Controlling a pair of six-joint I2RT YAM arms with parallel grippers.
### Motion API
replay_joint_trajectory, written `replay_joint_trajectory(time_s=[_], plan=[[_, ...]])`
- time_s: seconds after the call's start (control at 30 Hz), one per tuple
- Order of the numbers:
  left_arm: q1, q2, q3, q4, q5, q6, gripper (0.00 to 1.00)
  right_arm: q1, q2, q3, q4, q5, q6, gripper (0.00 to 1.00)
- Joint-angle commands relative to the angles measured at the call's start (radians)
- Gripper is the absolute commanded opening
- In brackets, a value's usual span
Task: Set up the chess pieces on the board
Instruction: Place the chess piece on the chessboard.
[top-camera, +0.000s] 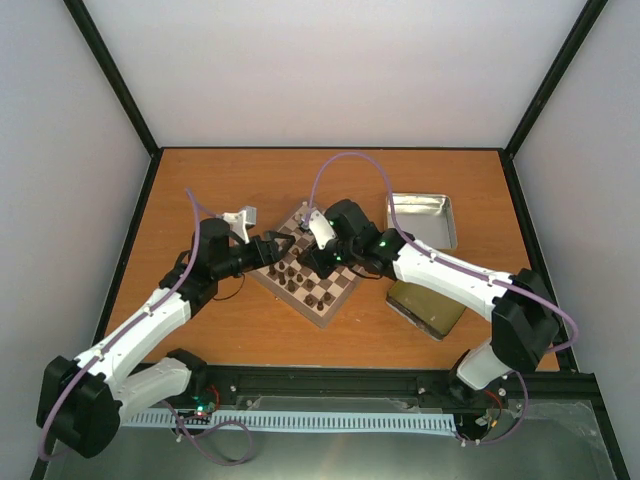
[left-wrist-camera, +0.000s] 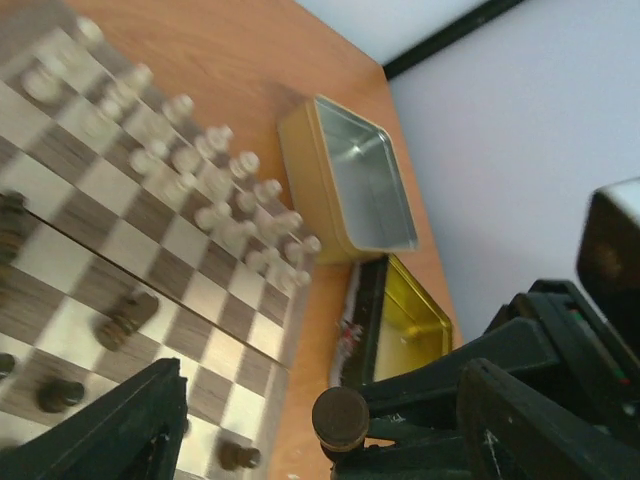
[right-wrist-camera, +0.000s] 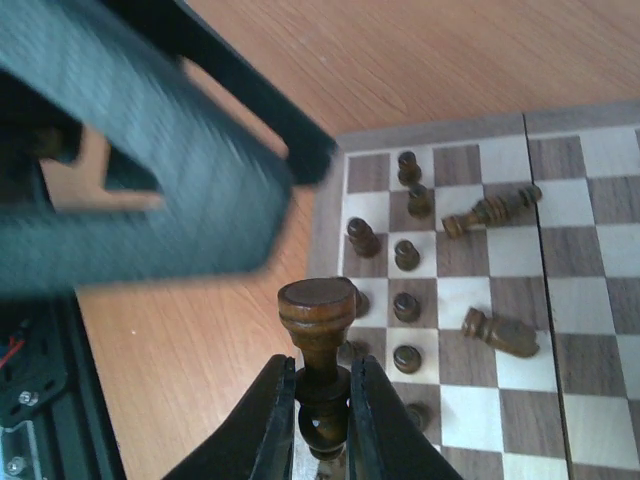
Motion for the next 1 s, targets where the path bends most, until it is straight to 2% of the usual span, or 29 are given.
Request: replay_joint_trajectory(time_s=[0.0,0.07,0.3,0.53,0.6,0.73,0.83,0.97], plan=[[-0.002,0.031,-0.006,0.158,0.19,-0.1,0.74,-0.005,-0.035,-0.014,0.082,-0.067,-0.001,0.04],[-0.001,0.037,-0.012,0.176,0.211,-0.116,0.73,-0.005,-0.042,-0.013,0.087,-0.059,0.003,0.04],[-0.002,0.049,-0.038,0.181,0.225,-0.127,0.43,-0.005,-0.068,-0.02,0.13,-0.043,0.032,0.04],[-0.001,0.05,-0.034,0.18,0.21,-0.113,0.21,-0.005,-0.078,-0.026,0.136,-0.053,0.039,0.05],[-0.002,0.043,-0.033,0.195,0.208,-0.107,0.15,-0.005,-0.087,-0.027,0.131,-0.048,0.067,0.11],[-0.002,0.005,-0.032,0.23,0.193,-0.119,0.09,-0.005,-0.156,-0.089,0.233,-0.03,0.188,0.44],[-0.002,-0.036,-0.029,0.277,0.189,-0.154,0.09,-0.005,-0.26,-0.205,0.424,-0.011,0.34,0.56],[-0.002,-0.081,-0.031,0.382,0.19,-0.213,0.09,-0.005,-0.345,-0.33,0.722,0.014,0.603,0.65]])
